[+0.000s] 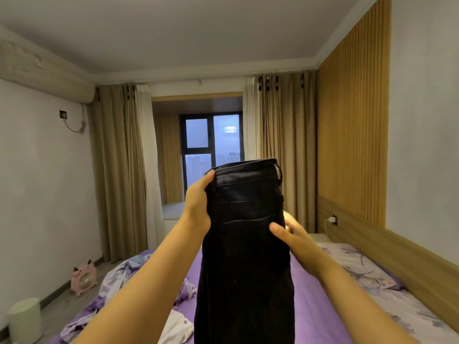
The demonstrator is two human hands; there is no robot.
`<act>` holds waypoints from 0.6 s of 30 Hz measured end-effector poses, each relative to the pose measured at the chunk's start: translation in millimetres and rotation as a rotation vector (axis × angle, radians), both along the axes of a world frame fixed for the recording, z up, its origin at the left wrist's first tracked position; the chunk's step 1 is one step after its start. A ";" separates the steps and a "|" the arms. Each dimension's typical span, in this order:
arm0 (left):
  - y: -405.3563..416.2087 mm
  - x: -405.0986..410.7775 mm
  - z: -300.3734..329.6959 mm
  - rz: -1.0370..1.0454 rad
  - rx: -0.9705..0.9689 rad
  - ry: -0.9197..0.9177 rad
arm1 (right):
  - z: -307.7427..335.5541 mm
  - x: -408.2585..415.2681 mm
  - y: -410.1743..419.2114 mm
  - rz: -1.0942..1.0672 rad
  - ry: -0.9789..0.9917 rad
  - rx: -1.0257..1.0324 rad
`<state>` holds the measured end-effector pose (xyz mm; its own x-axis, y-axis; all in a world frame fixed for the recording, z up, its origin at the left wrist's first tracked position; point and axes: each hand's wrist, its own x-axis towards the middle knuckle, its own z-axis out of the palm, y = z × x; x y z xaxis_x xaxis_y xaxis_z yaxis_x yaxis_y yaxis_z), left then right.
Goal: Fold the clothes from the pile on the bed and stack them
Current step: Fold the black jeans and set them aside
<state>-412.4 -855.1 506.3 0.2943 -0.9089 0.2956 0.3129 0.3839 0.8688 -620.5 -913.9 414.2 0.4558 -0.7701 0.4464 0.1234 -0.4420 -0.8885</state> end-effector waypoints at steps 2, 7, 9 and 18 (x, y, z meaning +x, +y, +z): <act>2.0 8.9 3.5 0.046 0.018 0.019 | -6.6 9.0 -0.7 0.000 -0.017 0.040; 2.2 32.9 -5.2 0.237 0.131 -0.083 | 0.0 33.3 5.7 -0.123 -0.086 0.043; 3.4 42.1 -16.9 0.448 0.117 -0.276 | 0.8 42.3 9.3 -0.192 -0.029 -0.014; 5.2 6.2 -29.2 0.530 -0.405 -1.511 | -12.3 77.4 25.2 -0.119 0.237 -0.040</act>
<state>-406.2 -849.8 477.0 -0.2295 -0.6048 0.7626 -0.9006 0.4292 0.0693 -543.1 -888.6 401.9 0.4581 -0.8084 0.3697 -0.1408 -0.4766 -0.8678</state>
